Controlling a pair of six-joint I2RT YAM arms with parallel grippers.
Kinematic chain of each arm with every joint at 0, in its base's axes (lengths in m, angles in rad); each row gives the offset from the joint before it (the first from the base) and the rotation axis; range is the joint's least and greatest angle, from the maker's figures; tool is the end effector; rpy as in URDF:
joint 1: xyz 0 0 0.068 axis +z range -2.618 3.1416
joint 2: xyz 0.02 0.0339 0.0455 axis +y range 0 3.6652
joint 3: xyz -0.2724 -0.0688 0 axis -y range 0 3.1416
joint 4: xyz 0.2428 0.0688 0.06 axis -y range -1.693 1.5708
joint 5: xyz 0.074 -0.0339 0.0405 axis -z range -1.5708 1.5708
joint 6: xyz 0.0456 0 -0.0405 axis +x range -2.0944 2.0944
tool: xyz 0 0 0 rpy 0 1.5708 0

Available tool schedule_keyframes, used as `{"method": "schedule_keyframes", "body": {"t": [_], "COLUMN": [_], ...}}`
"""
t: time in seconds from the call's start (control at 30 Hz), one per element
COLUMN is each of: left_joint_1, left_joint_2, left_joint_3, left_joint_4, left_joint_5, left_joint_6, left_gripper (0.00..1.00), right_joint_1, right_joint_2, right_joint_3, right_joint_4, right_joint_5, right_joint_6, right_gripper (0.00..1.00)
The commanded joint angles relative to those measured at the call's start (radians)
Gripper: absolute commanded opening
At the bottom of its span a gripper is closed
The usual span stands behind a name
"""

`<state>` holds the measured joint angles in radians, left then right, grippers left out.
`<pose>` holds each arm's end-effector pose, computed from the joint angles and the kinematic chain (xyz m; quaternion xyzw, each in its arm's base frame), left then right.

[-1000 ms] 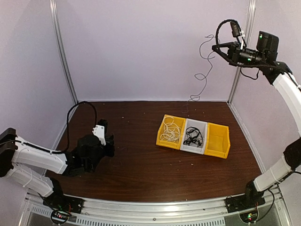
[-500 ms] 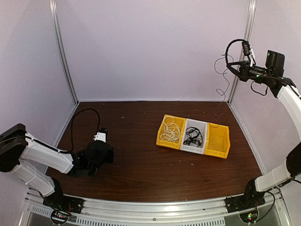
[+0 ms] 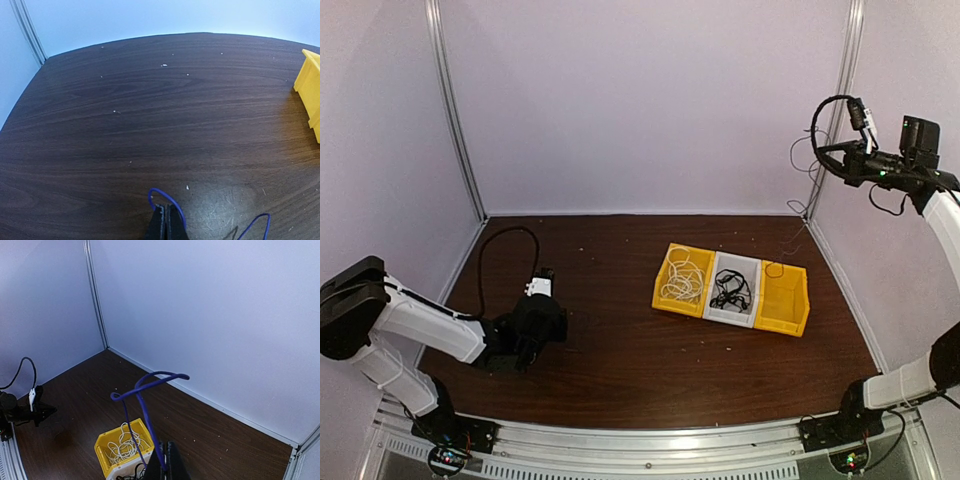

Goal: Untangle the cables

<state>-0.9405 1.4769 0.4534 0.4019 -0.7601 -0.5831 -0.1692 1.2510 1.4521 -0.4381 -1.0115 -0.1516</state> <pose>0.1781 -0.1908 0.1462 -0.0200 0.8430 -0.0542 0.5348 0.2586 -0.0050 0.4563 -0.2936 0.6900 0.2894 0.5950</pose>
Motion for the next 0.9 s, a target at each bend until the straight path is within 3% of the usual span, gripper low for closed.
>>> {"method": "schedule_keyframes", "body": {"t": [0.0, 0.87], "left_joint_1": [0.004, 0.003], "left_joint_2": [0.016, 0.024], "left_joint_3": [0.023, 0.012], "left_joint_4": [0.033, 0.037], "left_joint_5": [-0.022, 0.005], "left_joint_6": [0.004, -0.024], "left_gripper": [0.00, 0.00], "right_joint_1": [-0.008, -0.009], "right_joint_2": [-0.029, 0.007], "right_joint_3": [0.010, -0.327], "right_joint_4": [-0.065, -0.121], "right_joint_5": [-0.025, 0.079], "right_joint_6": [-0.033, -0.223], "right_gripper": [0.00, 0.00]}}
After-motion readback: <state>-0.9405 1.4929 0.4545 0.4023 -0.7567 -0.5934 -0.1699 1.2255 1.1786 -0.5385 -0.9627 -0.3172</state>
